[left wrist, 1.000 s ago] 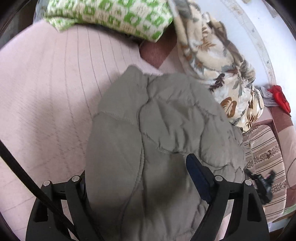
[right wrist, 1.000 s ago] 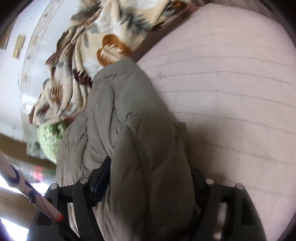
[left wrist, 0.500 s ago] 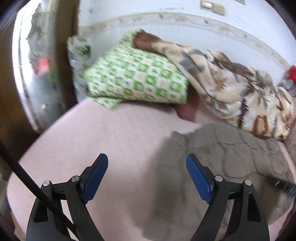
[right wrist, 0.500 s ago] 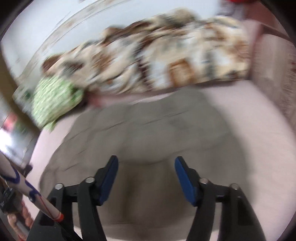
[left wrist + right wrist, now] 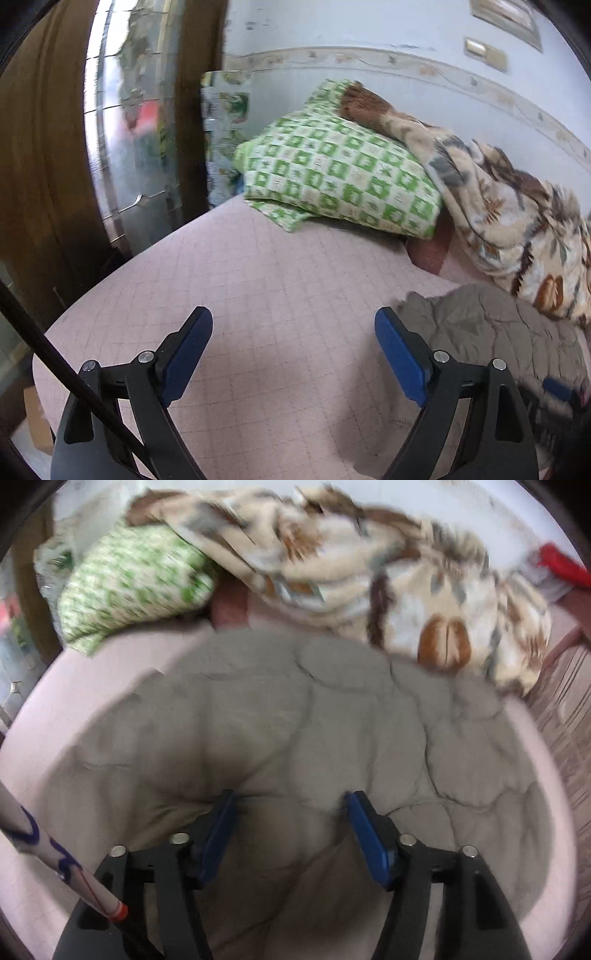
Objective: Fold large clothes
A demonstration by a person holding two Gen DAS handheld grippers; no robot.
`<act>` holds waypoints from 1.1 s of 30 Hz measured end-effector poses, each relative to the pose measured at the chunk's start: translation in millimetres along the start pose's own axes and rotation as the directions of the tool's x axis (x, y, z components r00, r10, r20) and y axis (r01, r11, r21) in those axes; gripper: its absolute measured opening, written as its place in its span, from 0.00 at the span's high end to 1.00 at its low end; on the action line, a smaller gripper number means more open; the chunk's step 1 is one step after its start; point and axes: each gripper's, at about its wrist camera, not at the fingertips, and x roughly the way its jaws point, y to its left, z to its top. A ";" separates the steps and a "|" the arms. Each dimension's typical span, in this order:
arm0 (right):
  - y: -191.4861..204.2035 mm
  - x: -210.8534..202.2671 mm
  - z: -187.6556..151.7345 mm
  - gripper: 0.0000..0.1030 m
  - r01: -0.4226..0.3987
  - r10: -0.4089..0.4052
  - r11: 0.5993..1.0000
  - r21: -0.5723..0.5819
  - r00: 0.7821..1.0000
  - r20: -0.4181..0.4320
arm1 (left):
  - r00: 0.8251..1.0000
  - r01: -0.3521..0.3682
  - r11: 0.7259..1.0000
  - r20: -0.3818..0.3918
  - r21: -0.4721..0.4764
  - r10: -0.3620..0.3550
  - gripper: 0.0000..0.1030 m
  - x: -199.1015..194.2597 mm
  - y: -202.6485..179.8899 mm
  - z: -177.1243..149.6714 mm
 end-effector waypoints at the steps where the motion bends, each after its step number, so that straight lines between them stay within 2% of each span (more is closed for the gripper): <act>1: 10.7 -11.4 -3.1 0.34 -0.036 0.036 0.999 -0.017 0.999 0.017 | 1.000 -0.012 1.000 0.012 -0.008 0.012 0.14 -2.1 4.1 0.2; 3: 42.0 -29.8 -12.0 0.34 -0.131 0.134 0.989 -0.072 0.990 0.035 | 0.998 -0.046 0.999 0.046 -0.022 0.047 0.14 -8.1 12.4 0.7; 4: 58.3 -31.9 -17.4 0.34 -0.180 0.183 0.979 -0.100 0.983 0.024 | 0.996 -0.061 0.998 0.062 -0.030 0.063 0.14 -10.6 15.7 1.2; 6: 87.2 -19.7 -23.9 0.34 -0.232 0.230 0.962 -0.142 0.973 -0.027 | 0.990 -0.096 0.994 0.100 -0.045 0.100 0.14 -16.2 21.4 1.4; 9: 120.6 23.2 -31.6 0.34 -0.195 0.180 0.967 -0.163 0.978 -0.105 | 0.981 -0.116 0.991 0.150 -0.067 0.125 0.10 -23.5 28.2 1.0; 10: 128.5 41.5 -32.7 0.30 -0.172 0.152 0.970 -0.172 0.980 -0.125 | 0.980 -0.114 0.991 0.158 -0.071 0.124 0.10 -24.9 30.0 0.9; 11: 134.0 48.3 -32.9 0.24 -0.158 0.135 0.969 -0.188 0.983 -0.127 | 0.980 -0.102 0.992 0.167 -0.076 0.113 0.09 -26.2 31.6 1.1; 13: 138.7 48.8 -29.8 0.22 -0.131 0.109 0.970 -0.207 0.987 -0.116 | 0.984 -0.035 0.994 0.169 -0.100 0.052 0.09 -26.6 35.5 0.0; 16: 120.1 19.5 -22.9 0.23 -0.204 0.192 0.969 -0.143 0.977 -0.094 | 0.992 0.064 0.993 0.117 -0.102 -0.052 0.07 -21.8 32.8 -2.1; 19: 98.0 -17.4 -30.4 0.23 -0.191 0.188 0.975 -0.109 0.981 -0.041 | 0.991 0.117 0.991 0.070 -0.058 -0.113 0.07 -21.0 18.4 -7.0; 22: 54.7 -52.6 -53.0 0.23 -0.115 0.116 0.991 -0.060 0.993 0.001 | 0.988 0.132 0.991 0.081 -0.002 -0.131 0.07 -34.9 -3.8 -18.6; 26: 0.1 -84.3 -95.5 0.23 -0.004 0.004 1.000 0.025 1.000 -0.005 | 0.978 0.180 0.978 0.089 0.101 -0.189 0.07 -67.9 -37.8 -42.3; 30: -51.8 -117.4 -143.7 0.23 0.080 -0.077 0.990 0.113 0.997 -0.028 | 0.955 0.290 0.943 0.019 0.162 -0.297 0.07 -101.8 -60.7 -75.0; 33: -78.3 -141.5 -172.2 0.23 0.120 -0.117 0.980 0.161 0.993 -0.029 | 0.946 0.323 0.926 -0.065 0.196 -0.317 0.07 -124.9 -71.1 -107.2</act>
